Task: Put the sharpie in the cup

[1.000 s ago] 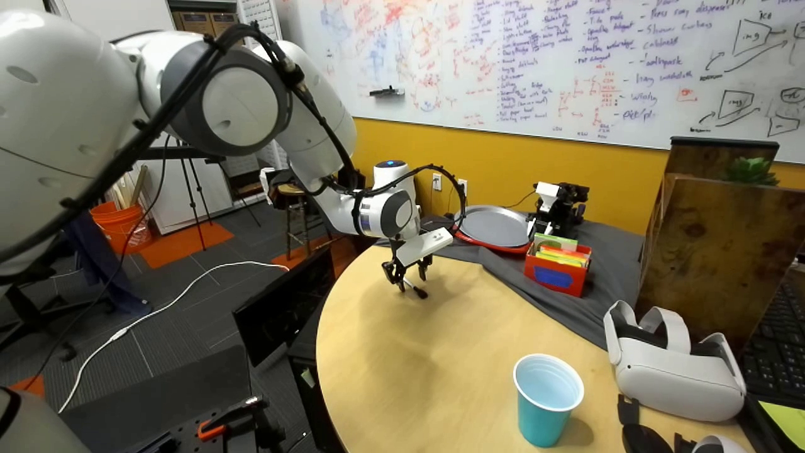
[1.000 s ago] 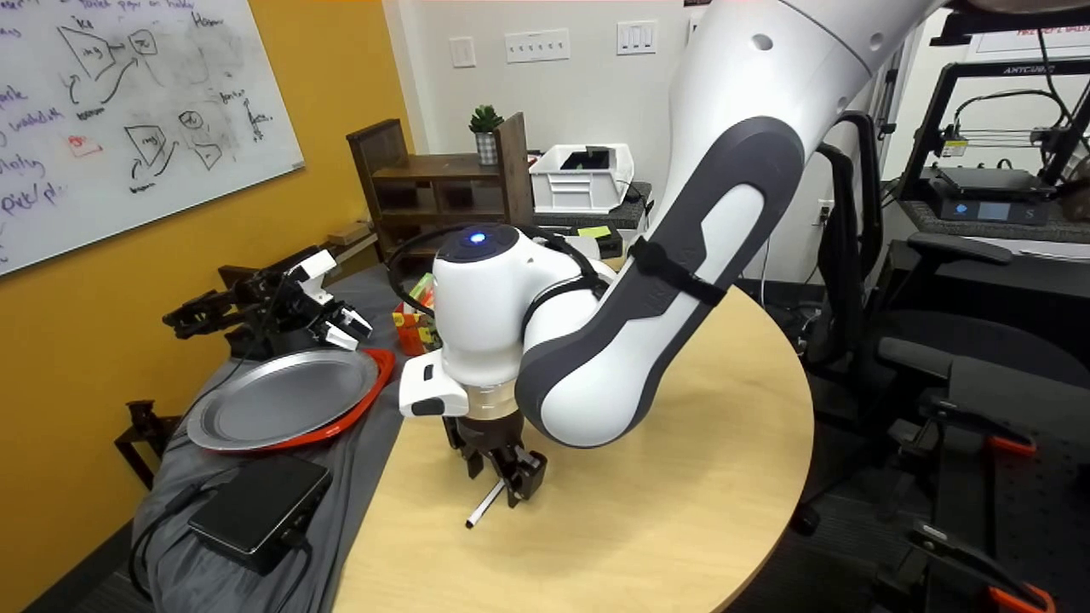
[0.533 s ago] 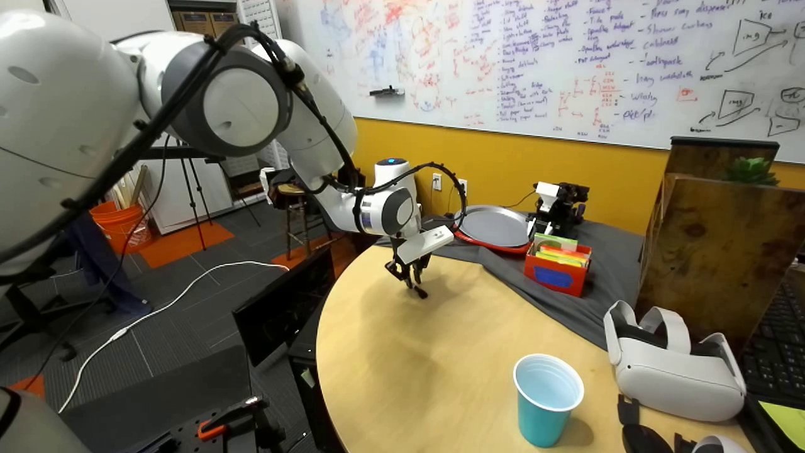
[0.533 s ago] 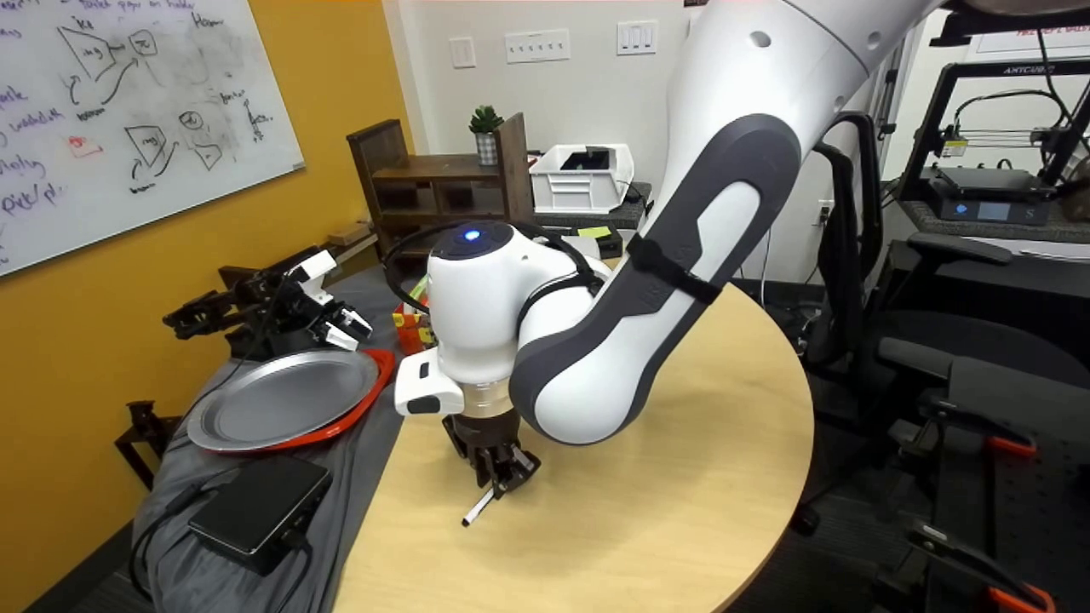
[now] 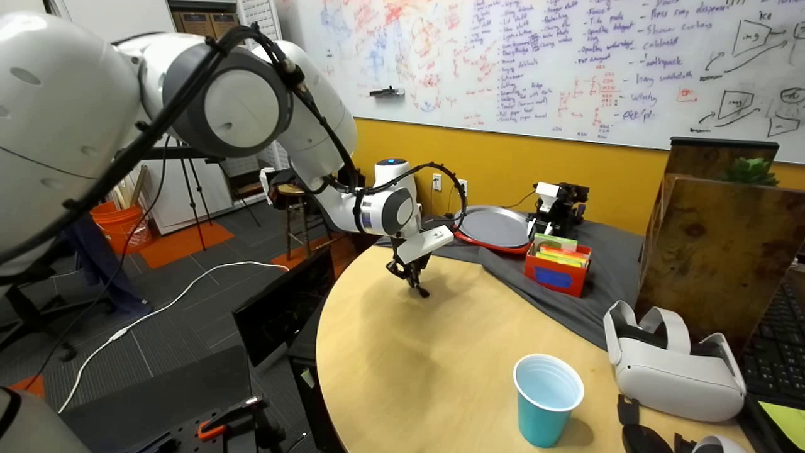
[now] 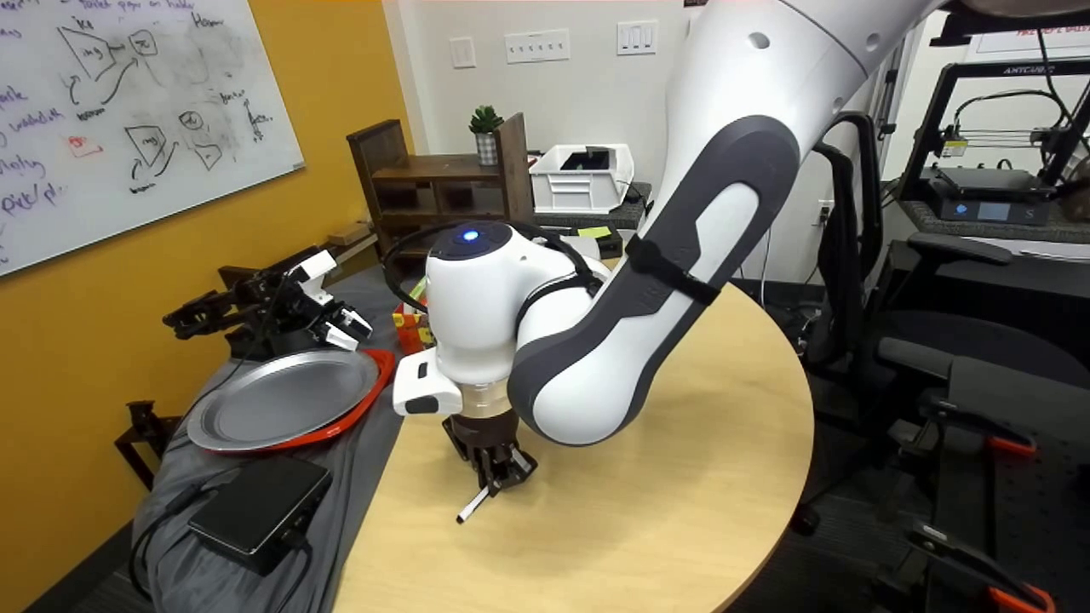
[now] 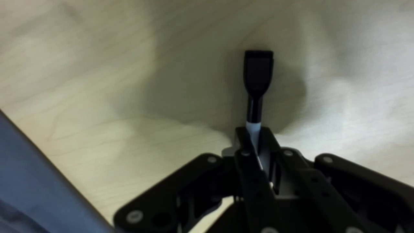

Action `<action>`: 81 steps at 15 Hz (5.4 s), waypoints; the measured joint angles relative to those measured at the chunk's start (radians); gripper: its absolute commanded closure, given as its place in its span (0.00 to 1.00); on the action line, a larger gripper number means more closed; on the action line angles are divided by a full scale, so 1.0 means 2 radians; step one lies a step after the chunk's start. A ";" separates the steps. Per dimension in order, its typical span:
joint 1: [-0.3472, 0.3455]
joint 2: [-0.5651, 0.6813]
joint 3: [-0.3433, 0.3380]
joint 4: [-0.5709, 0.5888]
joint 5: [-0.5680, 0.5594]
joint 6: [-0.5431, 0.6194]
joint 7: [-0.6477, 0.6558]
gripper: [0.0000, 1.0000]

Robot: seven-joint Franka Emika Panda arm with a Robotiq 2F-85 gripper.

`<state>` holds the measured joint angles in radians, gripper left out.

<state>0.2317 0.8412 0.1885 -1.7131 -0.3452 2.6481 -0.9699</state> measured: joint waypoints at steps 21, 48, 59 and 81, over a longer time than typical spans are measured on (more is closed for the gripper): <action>0.012 -0.122 -0.003 -0.021 -0.005 -0.125 0.081 0.97; -0.080 -0.300 -0.032 -0.056 -0.003 -0.290 -0.137 0.97; -0.093 -0.306 -0.063 -0.056 -0.037 -0.316 -0.170 0.97; -0.108 -0.289 -0.094 -0.081 -0.187 -0.329 -0.144 0.97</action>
<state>0.0162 0.2630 0.0008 -1.8749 -0.7201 1.9907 -1.2581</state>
